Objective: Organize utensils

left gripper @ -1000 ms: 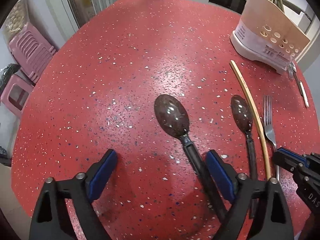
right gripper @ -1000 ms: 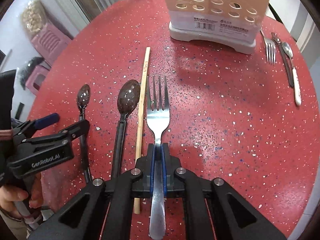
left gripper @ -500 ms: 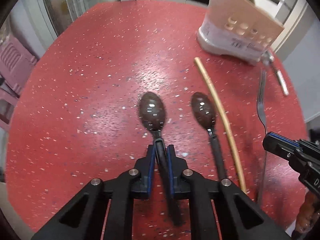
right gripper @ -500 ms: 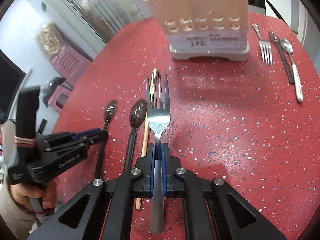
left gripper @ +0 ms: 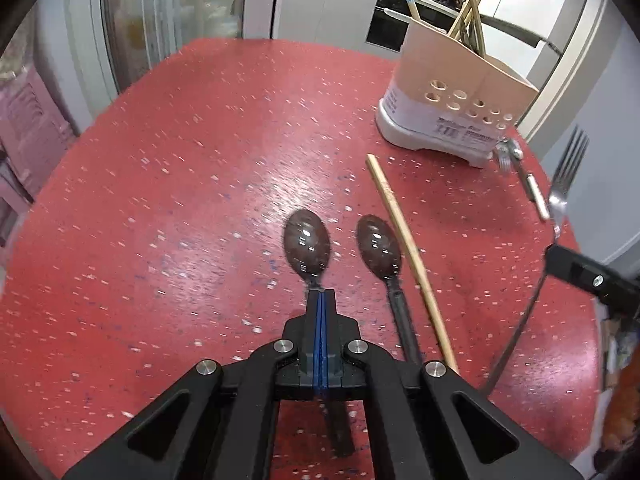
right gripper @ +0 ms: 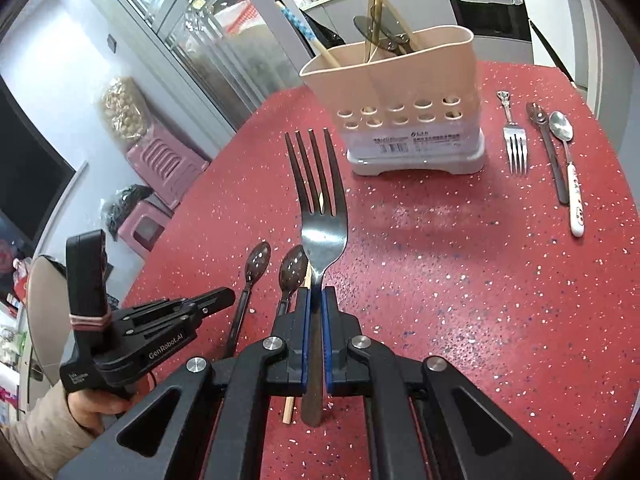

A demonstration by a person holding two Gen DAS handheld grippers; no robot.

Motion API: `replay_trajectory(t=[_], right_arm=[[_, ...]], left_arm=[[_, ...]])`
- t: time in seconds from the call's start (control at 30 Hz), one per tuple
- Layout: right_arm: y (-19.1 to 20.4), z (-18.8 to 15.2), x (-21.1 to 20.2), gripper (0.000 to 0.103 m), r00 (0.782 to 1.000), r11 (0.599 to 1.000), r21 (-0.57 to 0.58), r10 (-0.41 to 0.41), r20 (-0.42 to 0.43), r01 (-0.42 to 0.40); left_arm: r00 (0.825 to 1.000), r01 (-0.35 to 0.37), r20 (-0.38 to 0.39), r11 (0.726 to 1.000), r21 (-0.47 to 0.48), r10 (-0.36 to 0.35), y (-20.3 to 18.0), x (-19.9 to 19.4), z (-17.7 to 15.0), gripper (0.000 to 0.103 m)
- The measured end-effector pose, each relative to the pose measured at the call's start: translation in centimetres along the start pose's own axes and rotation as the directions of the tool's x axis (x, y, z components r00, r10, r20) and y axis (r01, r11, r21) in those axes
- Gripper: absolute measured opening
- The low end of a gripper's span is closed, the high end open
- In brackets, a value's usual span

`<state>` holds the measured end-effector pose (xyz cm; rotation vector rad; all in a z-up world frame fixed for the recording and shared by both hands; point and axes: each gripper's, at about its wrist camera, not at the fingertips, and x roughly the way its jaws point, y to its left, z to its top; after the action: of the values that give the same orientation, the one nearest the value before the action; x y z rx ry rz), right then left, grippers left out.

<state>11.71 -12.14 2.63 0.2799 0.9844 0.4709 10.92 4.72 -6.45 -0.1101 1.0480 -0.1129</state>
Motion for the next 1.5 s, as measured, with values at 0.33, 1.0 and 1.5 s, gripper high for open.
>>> replay_trajectory(t=[0.33, 1.0, 1.5], right_arm=[[0.4, 0.5, -2.0, 0.002, 0.997, 0.999, -0.04, 0.037, 0.073, -0.034], [-4.1, 1.6, 2.8, 0.062, 0.988, 0.973, 0.202, -0.082, -0.133, 0.108], [-3.1, 1.0, 3.7, 0.062, 0.987, 0.979, 0.182, -0.066, -0.147, 0.093]], left_arm=[[0.993, -0.083, 0.072, 0.991, -0.103, 0.09, 1.8, -1.7, 0.2, 0.024], [0.991, -0.118, 0.05, 0.988, -0.104, 0.123, 1.9, -0.1, 0.1, 0.024], [0.956, -0.045, 0.286, 0.995, -0.094, 0.07, 2.5, -3.2, -0.3, 0.025]])
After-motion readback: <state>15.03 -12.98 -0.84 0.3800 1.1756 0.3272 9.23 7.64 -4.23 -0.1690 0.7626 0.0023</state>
